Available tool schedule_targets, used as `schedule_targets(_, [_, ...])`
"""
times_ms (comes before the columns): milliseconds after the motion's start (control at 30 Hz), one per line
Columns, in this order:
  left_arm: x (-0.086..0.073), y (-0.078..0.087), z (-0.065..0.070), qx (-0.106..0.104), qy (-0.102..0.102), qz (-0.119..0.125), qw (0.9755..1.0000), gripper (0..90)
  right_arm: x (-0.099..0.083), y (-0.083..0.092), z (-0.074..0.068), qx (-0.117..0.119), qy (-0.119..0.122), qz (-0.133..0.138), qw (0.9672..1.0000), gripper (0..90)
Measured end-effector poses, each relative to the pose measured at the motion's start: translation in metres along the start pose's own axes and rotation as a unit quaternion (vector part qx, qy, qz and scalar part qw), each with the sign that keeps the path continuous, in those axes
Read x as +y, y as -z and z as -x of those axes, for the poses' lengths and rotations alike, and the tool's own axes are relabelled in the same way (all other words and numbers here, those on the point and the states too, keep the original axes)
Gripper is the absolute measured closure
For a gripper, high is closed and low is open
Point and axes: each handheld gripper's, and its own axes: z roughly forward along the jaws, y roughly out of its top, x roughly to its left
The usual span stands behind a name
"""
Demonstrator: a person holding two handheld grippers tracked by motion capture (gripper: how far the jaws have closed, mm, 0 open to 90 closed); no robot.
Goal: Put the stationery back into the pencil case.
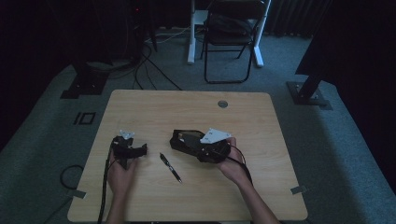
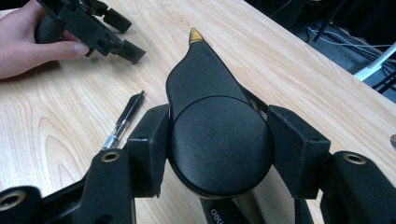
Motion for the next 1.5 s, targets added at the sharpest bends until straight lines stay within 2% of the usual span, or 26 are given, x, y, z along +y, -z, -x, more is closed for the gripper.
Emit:
schedule_targets(800, [0.0, 0.0, 0.0, 0.0, 0.0, 0.0, 1.0, 13.1, 0.001, -0.005, 0.014, -0.01, -0.019, 0.001, 0.9998, 41.7])
schedule_targets(1500, [0.0, 0.0, 0.0, 0.0, 0.0, 0.0, 1.0, 13.1, -0.003, -0.012, 0.021, -0.016, -0.032, -0.005, 0.9993, 41.7])
